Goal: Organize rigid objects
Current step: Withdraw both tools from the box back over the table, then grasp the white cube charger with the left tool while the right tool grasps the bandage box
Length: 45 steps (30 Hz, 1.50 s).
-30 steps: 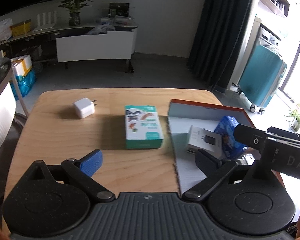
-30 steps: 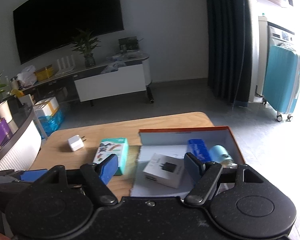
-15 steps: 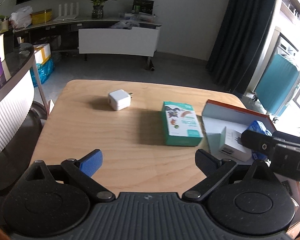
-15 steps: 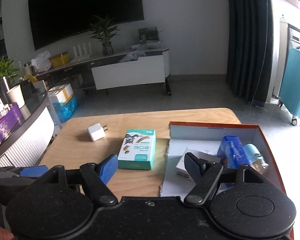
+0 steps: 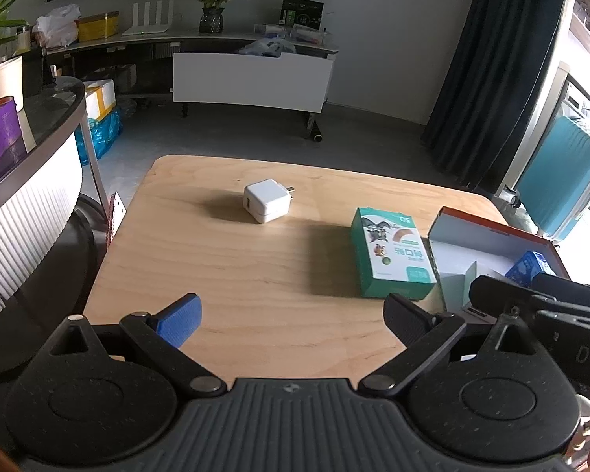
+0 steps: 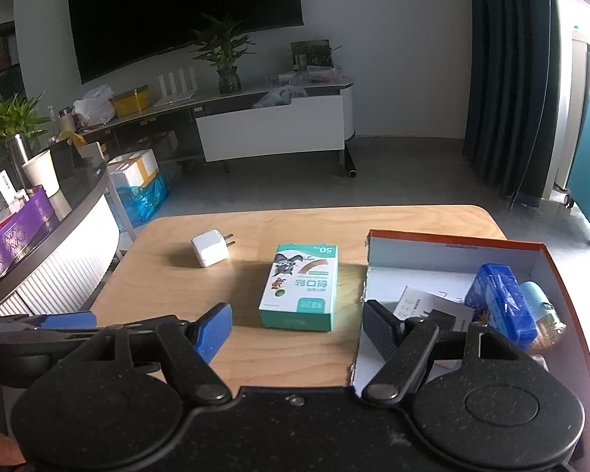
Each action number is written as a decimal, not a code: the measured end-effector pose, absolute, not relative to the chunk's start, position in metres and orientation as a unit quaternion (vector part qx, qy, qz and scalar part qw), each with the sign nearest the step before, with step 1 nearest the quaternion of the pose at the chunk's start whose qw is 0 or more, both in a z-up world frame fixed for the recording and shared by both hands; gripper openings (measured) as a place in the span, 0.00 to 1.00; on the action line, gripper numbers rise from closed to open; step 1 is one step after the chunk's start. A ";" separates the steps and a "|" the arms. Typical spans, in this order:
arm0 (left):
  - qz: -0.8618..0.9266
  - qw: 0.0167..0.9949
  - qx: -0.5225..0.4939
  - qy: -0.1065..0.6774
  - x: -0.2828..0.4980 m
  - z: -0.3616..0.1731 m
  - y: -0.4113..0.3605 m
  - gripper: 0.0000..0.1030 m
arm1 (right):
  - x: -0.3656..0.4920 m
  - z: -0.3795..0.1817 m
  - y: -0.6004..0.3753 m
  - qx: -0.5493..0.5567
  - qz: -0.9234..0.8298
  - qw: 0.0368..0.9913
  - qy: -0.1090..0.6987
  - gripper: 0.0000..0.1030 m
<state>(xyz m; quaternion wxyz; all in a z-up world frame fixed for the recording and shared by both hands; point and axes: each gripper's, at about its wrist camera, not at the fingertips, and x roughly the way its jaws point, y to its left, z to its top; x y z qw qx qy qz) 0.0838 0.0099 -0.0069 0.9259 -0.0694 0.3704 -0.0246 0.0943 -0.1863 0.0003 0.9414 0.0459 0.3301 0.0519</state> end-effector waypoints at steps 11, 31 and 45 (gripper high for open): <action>-0.018 0.925 -0.067 0.373 0.097 -0.013 0.021 0.98 | 0.109 -0.009 -0.178 0.049 0.057 0.938 0.340 0.85; -0.062 0.927 -0.027 0.370 0.162 -0.042 0.042 0.99 | 0.138 -0.028 -0.184 0.059 0.054 0.933 0.350 0.85; -0.076 0.931 0.080 0.348 0.236 -0.071 0.028 1.00 | 0.149 -0.038 -0.193 0.057 0.049 0.933 0.353 0.85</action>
